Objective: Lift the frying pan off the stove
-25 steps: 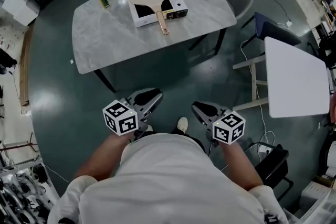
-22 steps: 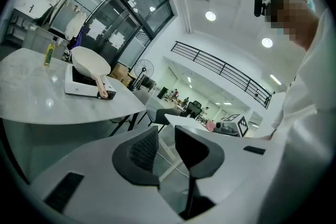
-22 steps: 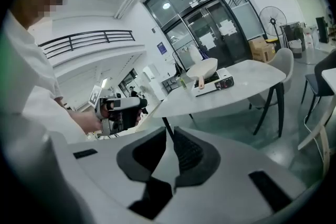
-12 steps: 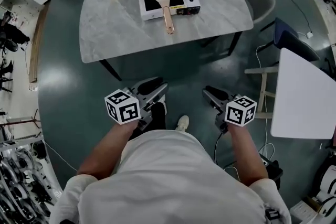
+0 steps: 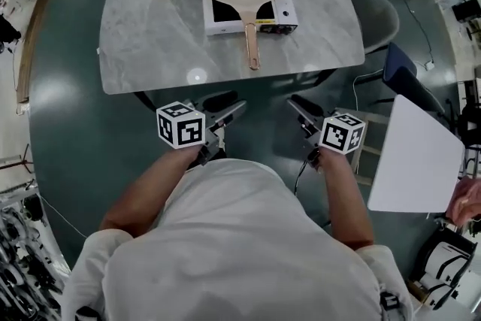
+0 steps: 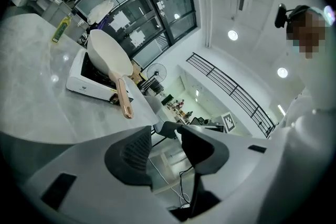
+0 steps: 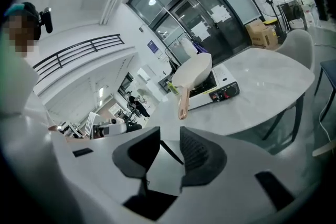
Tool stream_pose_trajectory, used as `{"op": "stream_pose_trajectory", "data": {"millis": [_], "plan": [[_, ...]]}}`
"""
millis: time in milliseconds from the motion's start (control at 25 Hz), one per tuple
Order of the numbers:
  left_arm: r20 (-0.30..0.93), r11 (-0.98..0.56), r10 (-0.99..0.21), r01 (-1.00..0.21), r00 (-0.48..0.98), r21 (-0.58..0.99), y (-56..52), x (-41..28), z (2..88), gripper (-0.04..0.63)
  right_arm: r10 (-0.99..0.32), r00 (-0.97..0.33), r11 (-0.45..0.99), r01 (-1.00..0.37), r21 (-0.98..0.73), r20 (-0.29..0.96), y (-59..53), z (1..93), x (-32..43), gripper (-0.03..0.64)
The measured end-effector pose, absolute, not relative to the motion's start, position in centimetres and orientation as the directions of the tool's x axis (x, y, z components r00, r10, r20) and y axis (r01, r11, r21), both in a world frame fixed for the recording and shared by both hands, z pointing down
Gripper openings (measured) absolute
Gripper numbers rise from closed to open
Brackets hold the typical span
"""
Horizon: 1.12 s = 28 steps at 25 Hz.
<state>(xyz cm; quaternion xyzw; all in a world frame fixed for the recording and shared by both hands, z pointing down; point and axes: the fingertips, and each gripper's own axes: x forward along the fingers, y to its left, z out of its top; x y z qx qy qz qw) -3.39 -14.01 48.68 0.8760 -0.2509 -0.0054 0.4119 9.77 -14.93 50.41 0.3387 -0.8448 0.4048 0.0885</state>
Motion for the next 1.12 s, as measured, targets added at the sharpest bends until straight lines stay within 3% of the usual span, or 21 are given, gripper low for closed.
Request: {"op": "stream_pose_trajectory", "data": {"millis": [360, 800, 1120], "plan": [[0.213, -0.496, -0.387, -0.397, 0.897, 0.772, -20.1, -3.7, 51.7, 0.223, -0.473, -0.779, 0.382, -0.603, -0.701, 0.412, -24.7, 51.7, 6.7, 0.155], [0.193, -0.343, -0.497, -0.396, 0.846, 0.852, -27.0, -1.7, 55.0, 0.290, -0.235, -0.905, 0.304, -0.414, -0.858, 0.354, -36.7, 55.5, 2.7, 0.270], [0.220, -0.281, -0.549, -0.426, 0.806, 0.860, -30.0, -0.5, 56.9, 0.308, -0.068, -0.961, 0.282, -0.276, -0.919, 0.268, -41.5, 57.1, -1.8, 0.308]]}}
